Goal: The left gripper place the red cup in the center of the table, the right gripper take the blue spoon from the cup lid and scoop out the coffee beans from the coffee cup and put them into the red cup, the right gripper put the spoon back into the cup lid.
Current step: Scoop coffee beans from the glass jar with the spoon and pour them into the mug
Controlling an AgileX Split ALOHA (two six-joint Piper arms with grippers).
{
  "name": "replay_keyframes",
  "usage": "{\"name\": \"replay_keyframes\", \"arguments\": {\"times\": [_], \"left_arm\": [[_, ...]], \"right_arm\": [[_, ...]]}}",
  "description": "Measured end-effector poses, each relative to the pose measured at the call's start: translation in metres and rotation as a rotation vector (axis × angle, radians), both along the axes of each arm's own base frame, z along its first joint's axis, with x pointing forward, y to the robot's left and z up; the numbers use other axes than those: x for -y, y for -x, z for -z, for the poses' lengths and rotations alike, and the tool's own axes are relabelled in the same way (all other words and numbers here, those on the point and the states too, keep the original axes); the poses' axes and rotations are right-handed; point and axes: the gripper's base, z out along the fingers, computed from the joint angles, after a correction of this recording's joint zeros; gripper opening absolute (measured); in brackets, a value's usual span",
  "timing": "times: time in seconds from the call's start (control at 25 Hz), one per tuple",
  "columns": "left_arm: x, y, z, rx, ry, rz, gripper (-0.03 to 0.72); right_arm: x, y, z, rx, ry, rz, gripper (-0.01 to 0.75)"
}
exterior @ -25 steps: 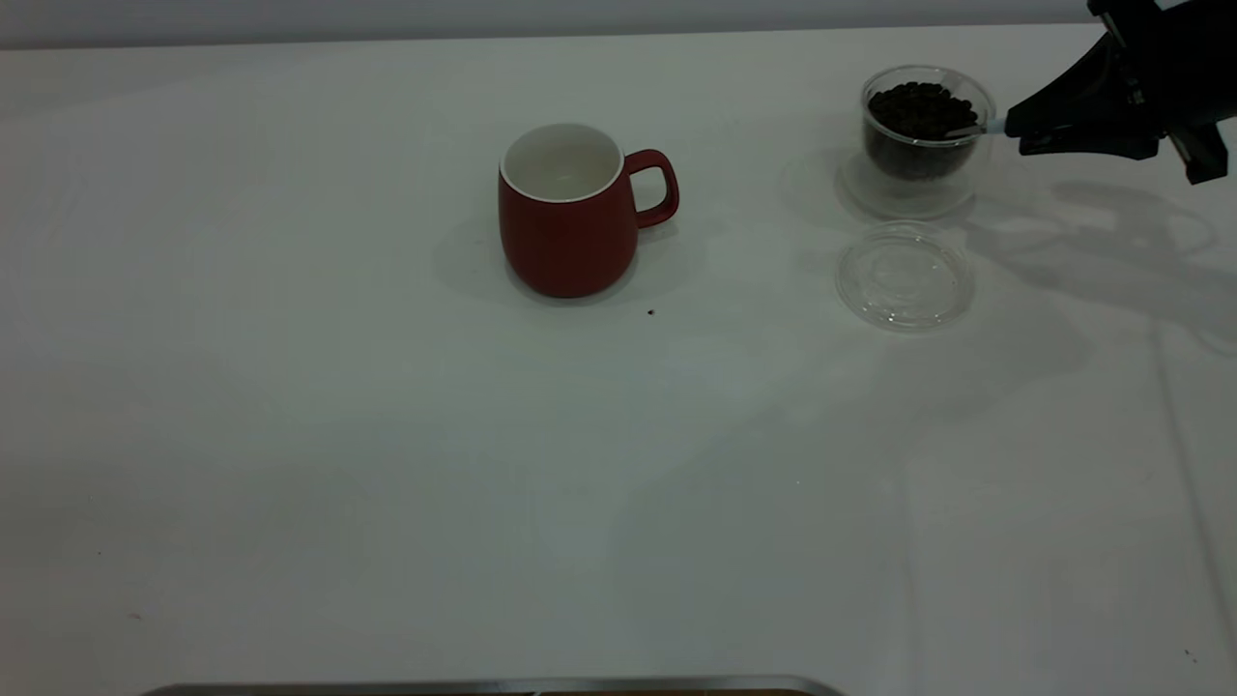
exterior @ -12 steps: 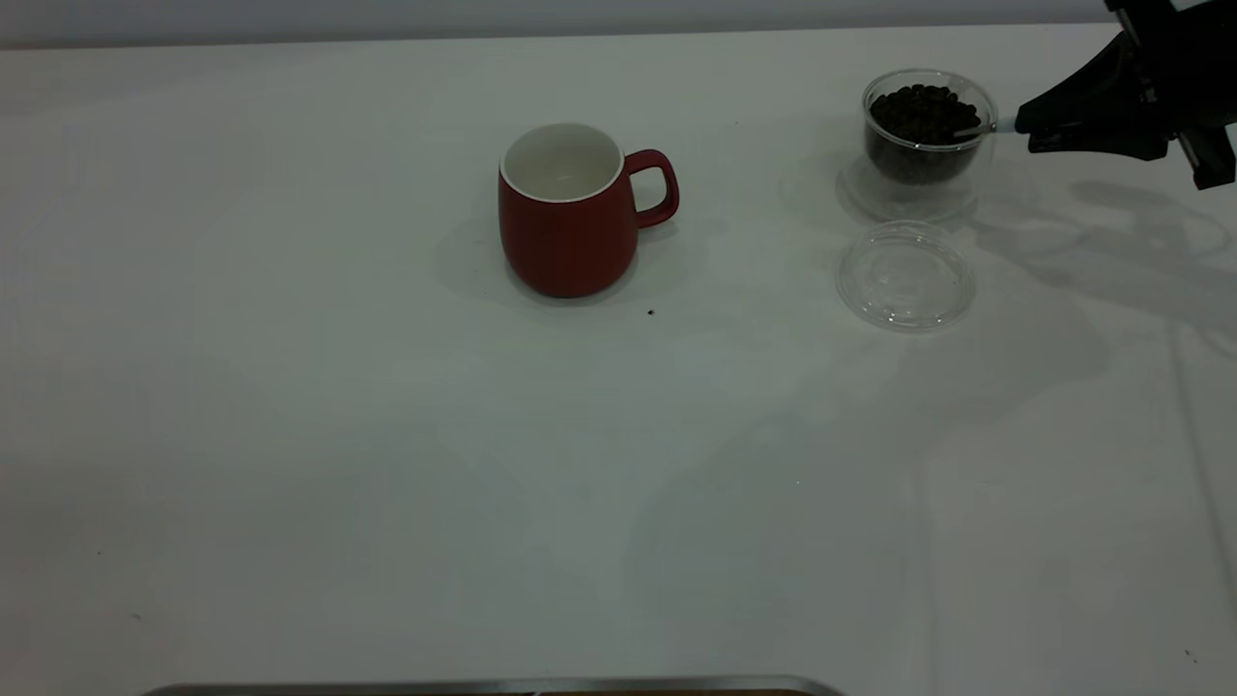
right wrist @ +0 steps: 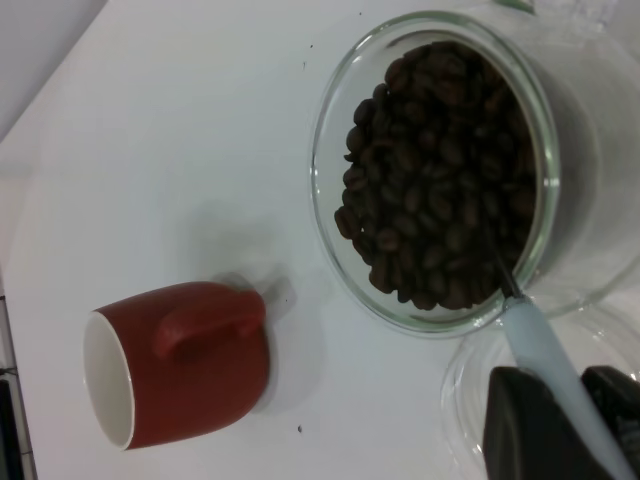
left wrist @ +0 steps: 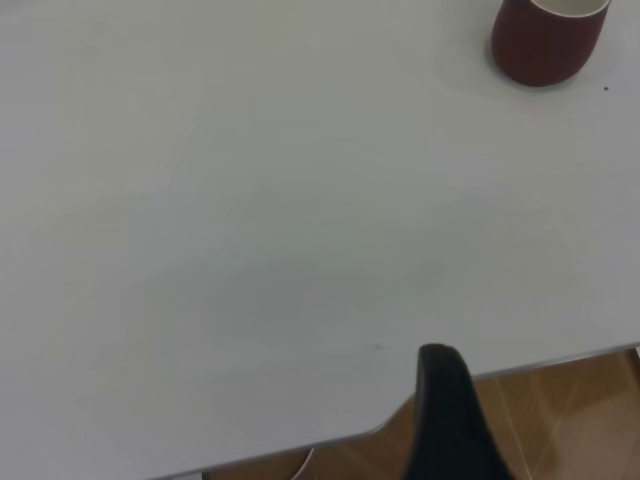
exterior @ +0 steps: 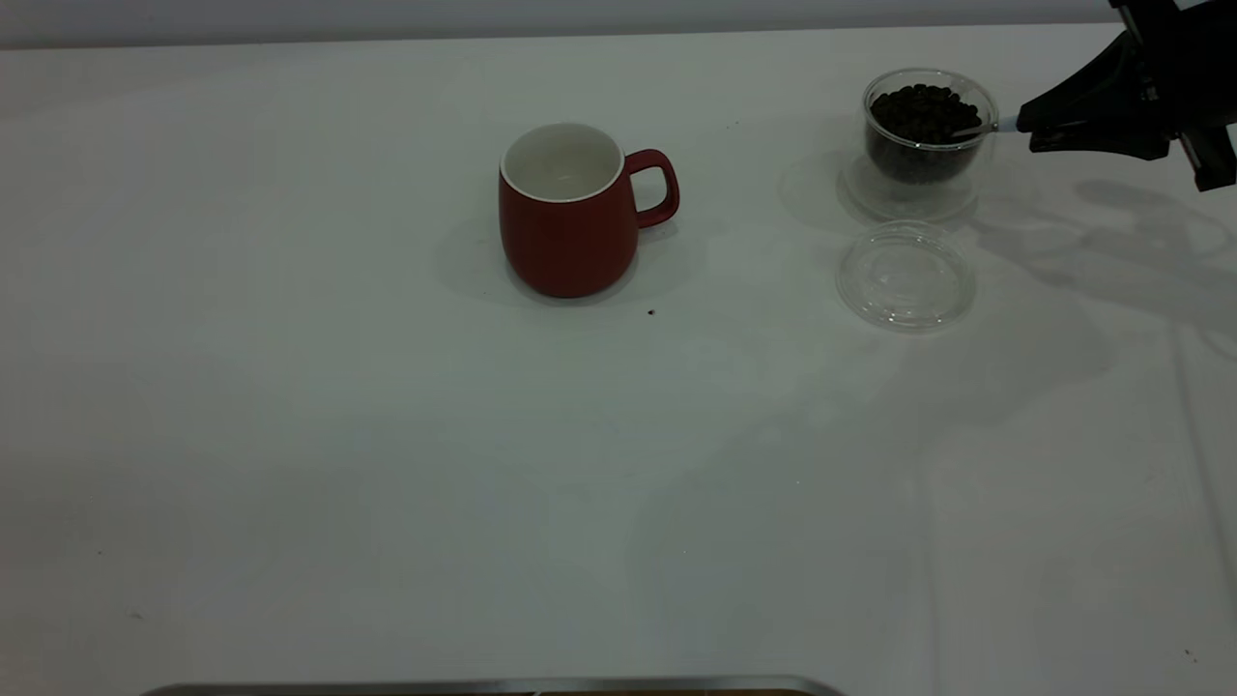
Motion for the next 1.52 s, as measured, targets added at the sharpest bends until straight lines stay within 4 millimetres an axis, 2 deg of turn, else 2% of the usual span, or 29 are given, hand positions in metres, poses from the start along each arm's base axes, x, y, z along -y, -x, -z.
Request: {"name": "replay_keyframes", "arguments": {"times": [0.64,1.52], "left_arm": [[0.000,0.000,0.000,0.000,0.000,0.000,0.516],[0.000,0.000,0.000,0.000,0.000,0.000,0.516]], "right_arm": [[0.015,0.004,-0.002,-0.003,-0.043,0.003,0.108],[0.018,0.004,-0.008,0.029,-0.114,0.010,0.108]]}}
